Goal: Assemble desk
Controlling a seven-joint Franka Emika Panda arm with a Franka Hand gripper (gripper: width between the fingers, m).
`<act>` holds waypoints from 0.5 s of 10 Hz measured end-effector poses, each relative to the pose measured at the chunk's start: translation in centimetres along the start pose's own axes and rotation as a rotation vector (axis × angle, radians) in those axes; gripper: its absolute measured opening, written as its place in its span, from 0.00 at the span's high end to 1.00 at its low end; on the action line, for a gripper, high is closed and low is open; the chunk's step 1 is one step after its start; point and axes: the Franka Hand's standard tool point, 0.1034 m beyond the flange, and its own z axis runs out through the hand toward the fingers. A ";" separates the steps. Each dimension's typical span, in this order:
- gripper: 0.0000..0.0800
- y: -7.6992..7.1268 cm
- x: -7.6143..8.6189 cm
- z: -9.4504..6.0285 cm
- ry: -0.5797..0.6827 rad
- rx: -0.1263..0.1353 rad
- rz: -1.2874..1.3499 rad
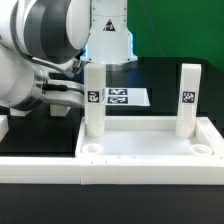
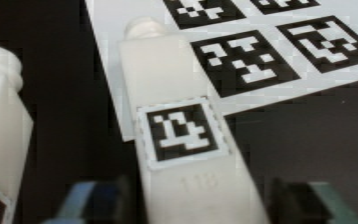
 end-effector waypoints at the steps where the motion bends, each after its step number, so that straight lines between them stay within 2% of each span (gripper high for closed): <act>1: 0.64 0.0 0.0 0.0 0.000 0.000 0.000; 5: 0.64 0.2 0.0 -0.1 0.000 0.001 -0.009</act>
Offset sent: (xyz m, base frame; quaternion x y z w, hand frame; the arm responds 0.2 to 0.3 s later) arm -0.0011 -0.0005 -0.0035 -0.0016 0.0080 -0.0086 0.9999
